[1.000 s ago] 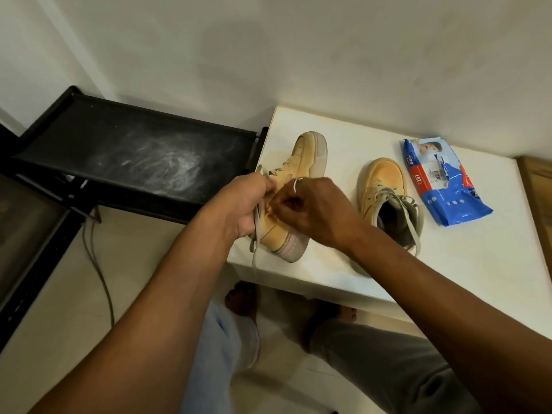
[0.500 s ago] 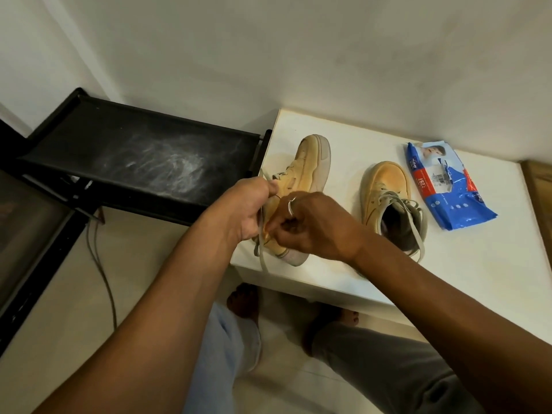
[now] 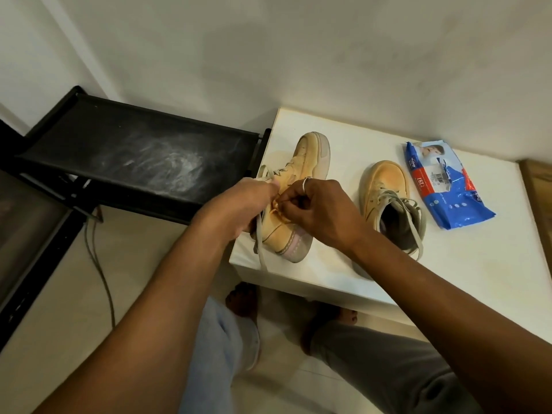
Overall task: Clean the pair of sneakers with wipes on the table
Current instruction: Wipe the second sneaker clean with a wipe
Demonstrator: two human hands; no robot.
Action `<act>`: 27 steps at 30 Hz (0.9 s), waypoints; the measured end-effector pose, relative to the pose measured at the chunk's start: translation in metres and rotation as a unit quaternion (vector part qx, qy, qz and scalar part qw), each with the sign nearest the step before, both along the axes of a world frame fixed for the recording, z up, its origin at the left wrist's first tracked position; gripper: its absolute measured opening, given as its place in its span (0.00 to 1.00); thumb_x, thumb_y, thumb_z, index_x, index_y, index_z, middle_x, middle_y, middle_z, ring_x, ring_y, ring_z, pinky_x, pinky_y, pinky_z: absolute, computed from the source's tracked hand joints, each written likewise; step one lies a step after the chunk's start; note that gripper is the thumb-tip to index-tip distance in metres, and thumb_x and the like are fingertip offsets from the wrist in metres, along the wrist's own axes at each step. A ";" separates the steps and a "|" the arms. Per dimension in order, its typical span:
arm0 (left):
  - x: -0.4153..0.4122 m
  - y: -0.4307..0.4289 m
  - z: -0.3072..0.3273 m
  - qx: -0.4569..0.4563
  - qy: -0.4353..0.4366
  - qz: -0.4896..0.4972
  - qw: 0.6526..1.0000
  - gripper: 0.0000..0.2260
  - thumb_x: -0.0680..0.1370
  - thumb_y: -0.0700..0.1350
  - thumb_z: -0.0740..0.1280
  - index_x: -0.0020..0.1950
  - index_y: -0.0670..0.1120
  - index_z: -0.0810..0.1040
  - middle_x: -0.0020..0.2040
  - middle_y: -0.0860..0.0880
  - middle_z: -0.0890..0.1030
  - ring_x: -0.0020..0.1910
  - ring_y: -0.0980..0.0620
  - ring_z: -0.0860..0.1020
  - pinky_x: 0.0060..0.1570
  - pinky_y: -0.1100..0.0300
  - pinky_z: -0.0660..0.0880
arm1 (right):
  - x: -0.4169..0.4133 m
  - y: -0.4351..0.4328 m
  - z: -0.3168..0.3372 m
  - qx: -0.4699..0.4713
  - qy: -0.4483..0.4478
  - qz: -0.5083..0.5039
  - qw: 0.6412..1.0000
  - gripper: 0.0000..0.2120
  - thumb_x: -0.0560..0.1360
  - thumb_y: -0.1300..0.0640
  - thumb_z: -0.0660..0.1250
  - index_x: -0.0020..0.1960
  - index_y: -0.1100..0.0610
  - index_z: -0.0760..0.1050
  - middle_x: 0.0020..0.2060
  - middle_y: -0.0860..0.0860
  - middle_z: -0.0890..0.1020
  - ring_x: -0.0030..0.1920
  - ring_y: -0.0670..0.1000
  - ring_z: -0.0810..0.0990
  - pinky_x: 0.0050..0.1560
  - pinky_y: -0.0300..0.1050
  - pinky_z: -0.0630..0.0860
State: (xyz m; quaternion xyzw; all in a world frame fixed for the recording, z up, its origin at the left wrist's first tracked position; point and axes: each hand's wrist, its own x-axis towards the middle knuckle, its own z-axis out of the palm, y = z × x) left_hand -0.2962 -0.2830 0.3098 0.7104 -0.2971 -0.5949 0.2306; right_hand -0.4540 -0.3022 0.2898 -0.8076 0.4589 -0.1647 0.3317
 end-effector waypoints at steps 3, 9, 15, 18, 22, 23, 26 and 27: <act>0.014 0.003 0.002 -0.006 0.054 -0.026 0.998 0.11 0.85 0.47 0.60 0.63 0.44 0.76 0.54 0.43 0.83 0.53 0.44 0.83 0.52 0.46 0.81 | 0.001 0.002 0.000 -0.010 0.011 -0.021 1.000 0.10 0.76 0.49 0.70 0.54 0.52 0.83 0.45 0.45 0.84 0.41 0.44 0.81 0.42 0.30 0.72; 0.020 0.007 0.003 -0.016 0.092 -0.033 0.995 0.11 0.85 0.43 0.59 0.63 0.41 0.76 0.50 0.42 0.83 0.50 0.44 0.84 0.54 0.41 0.81 | 0.003 0.004 -0.003 -0.019 0.036 0.002 0.999 0.11 0.76 0.48 0.69 0.55 0.51 0.83 0.48 0.44 0.83 0.42 0.44 0.80 0.47 0.32 0.74; 0.022 0.007 0.004 -0.015 0.103 -0.024 0.994 0.10 0.86 0.42 0.58 0.61 0.40 0.76 0.49 0.41 0.82 0.49 0.42 0.84 0.56 0.36 0.79 | 0.002 0.004 0.003 -0.054 0.047 0.140 0.988 0.08 0.76 0.50 0.70 0.52 0.51 0.84 0.44 0.44 0.84 0.43 0.46 0.79 0.45 0.39 0.77; 0.020 0.007 0.004 -0.015 0.108 -0.033 0.993 0.10 0.85 0.42 0.58 0.60 0.40 0.77 0.46 0.42 0.81 0.50 0.42 0.82 0.53 0.40 0.81 | -0.001 -0.004 0.006 -0.100 0.052 0.066 0.992 0.09 0.77 0.50 0.69 0.54 0.51 0.83 0.47 0.46 0.84 0.46 0.45 0.78 0.48 0.43 0.78; 0.018 0.007 0.003 -0.014 0.112 -0.028 0.993 0.12 0.86 0.43 0.58 0.64 0.39 0.75 0.47 0.42 0.78 0.54 0.39 0.81 0.57 0.38 0.79 | 0.004 0.000 0.003 -0.130 0.078 -0.007 0.988 0.12 0.78 0.48 0.67 0.57 0.51 0.82 0.51 0.47 0.83 0.47 0.44 0.77 0.51 0.42 0.78; 0.017 0.007 0.003 -0.013 0.114 -0.026 0.993 0.12 0.86 0.43 0.58 0.64 0.40 0.75 0.49 0.42 0.78 0.56 0.38 0.81 0.57 0.37 0.79 | 0.007 0.003 0.001 -0.131 0.081 -0.013 0.988 0.12 0.78 0.48 0.67 0.57 0.51 0.82 0.52 0.47 0.83 0.48 0.45 0.77 0.53 0.42 0.78; 0.016 0.007 0.005 -0.014 0.131 -0.032 0.991 0.13 0.86 0.45 0.57 0.64 0.41 0.76 0.49 0.41 0.79 0.59 0.36 0.81 0.54 0.39 0.80 | 0.009 0.005 -0.002 -0.139 0.061 -0.046 0.987 0.12 0.78 0.47 0.66 0.57 0.51 0.82 0.52 0.48 0.83 0.48 0.44 0.76 0.52 0.39 0.76; 0.016 0.007 0.006 -0.014 0.137 -0.032 0.990 0.13 0.86 0.45 0.56 0.63 0.41 0.76 0.47 0.42 0.80 0.58 0.37 0.81 0.53 0.39 0.80 | 0.009 0.005 -0.002 -0.143 0.049 -0.057 0.987 0.12 0.78 0.48 0.66 0.57 0.52 0.82 0.52 0.48 0.83 0.48 0.43 0.75 0.51 0.37 0.73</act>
